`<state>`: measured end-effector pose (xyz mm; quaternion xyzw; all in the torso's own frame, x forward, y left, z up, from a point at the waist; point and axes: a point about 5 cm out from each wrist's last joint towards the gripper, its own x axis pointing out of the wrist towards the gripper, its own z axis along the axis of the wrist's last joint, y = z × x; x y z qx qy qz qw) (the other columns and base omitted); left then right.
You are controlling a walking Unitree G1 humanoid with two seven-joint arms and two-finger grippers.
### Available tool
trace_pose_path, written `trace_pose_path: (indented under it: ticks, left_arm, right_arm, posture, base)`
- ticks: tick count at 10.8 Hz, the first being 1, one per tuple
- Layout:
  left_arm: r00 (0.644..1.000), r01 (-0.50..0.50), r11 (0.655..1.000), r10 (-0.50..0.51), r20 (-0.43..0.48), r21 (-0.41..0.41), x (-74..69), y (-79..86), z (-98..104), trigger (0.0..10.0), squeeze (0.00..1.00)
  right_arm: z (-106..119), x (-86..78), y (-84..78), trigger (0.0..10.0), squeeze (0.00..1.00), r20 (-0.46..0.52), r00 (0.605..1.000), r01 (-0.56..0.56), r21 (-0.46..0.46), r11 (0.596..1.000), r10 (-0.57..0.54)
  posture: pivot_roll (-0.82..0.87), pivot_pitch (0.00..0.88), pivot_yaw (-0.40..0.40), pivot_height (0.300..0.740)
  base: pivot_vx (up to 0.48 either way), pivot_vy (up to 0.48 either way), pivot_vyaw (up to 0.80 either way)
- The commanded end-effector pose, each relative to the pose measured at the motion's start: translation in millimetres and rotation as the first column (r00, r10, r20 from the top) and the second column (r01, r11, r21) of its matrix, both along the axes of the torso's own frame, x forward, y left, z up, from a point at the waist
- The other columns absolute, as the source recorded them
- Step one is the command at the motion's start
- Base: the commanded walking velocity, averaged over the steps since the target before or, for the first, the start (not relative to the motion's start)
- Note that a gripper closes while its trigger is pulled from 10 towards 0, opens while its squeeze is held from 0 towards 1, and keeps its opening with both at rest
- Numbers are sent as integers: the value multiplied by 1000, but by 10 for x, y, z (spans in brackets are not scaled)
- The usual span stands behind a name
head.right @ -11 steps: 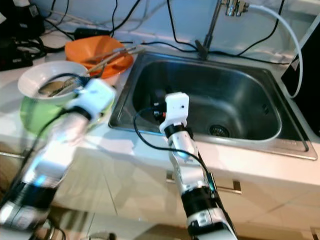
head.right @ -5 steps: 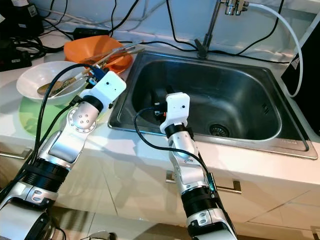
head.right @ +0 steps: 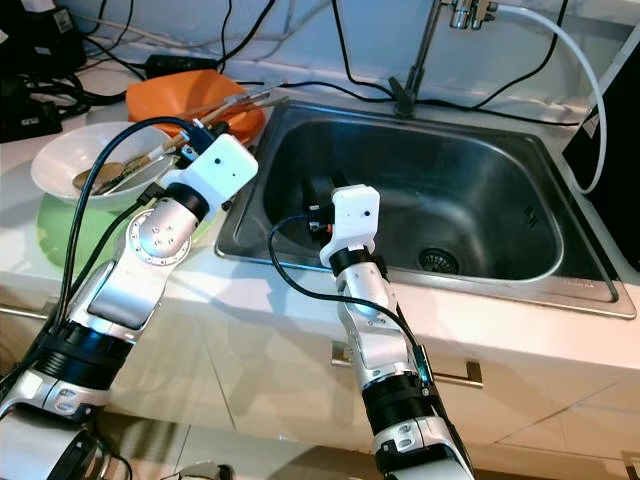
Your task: Kitchen organization
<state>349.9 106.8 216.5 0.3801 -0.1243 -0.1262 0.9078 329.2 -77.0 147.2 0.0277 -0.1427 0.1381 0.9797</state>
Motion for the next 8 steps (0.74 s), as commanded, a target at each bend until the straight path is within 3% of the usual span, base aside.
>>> trace_pose_path:
  ticks: [1, 8]
  left_arm:
    - [1000, -21, 1000, 21, 14, 4, 4, 29, 34, 10000, 0]
    - [989, -147, 988, 148, -17, 49, 79, 187, -41, 10000, 0]
  right_arm:
    - [-8, 5, -23, 10000, 0, -2, 1000, 9, -3, 1000, -9]
    - [-13, -2, -27, 10000, 0, -2, 1000, 10, -3, 1000, -10]
  posture:
    - [64, 45, -43, 740]
    - [59, 47, -41, 740]
  base:
    - [0, 0, 0]
    - [0, 0, 0]
